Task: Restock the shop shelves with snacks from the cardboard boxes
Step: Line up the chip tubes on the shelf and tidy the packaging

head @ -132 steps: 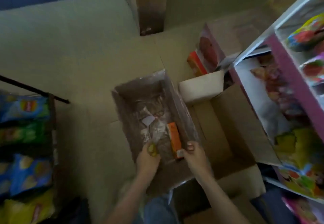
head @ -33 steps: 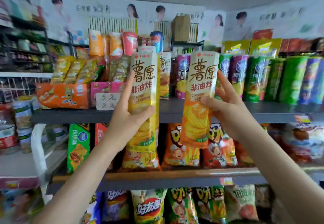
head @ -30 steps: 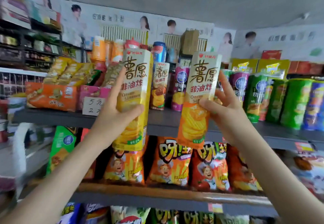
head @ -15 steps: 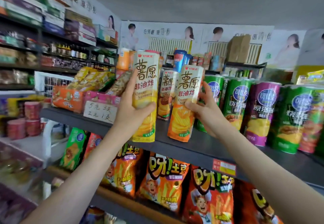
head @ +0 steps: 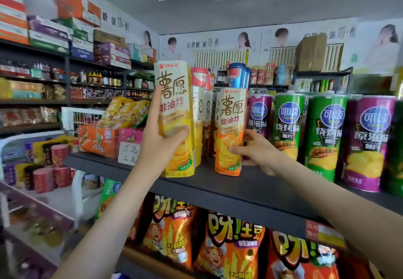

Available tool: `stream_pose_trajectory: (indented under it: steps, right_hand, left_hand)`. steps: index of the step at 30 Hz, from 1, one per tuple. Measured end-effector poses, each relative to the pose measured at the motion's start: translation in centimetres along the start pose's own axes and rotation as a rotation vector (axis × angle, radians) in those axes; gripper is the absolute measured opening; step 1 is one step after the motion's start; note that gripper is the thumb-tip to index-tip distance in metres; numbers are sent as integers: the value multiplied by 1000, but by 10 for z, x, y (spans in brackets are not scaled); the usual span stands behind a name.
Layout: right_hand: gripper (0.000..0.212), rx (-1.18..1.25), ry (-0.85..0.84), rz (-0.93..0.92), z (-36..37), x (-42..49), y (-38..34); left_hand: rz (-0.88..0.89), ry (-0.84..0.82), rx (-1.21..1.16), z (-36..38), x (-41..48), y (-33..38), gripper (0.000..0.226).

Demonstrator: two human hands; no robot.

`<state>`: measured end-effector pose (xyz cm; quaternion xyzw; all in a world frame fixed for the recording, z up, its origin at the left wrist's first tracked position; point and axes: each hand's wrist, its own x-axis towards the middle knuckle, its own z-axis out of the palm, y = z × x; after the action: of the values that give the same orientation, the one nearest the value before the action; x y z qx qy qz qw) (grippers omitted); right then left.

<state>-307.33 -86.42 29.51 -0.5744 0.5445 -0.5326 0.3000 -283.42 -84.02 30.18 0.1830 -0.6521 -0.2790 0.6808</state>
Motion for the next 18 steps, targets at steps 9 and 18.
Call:
stream_pose_trajectory:
  steps: [9, 18]
  right_hand:
    - [44, -75, 71, 5, 25, 21, -1]
    - [71, -28, 77, -6, 27, 15, 2]
  left_hand:
    - [15, -91, -67, -11, 13, -7, 91]
    - [48, -131, -67, -2, 7, -8, 92]
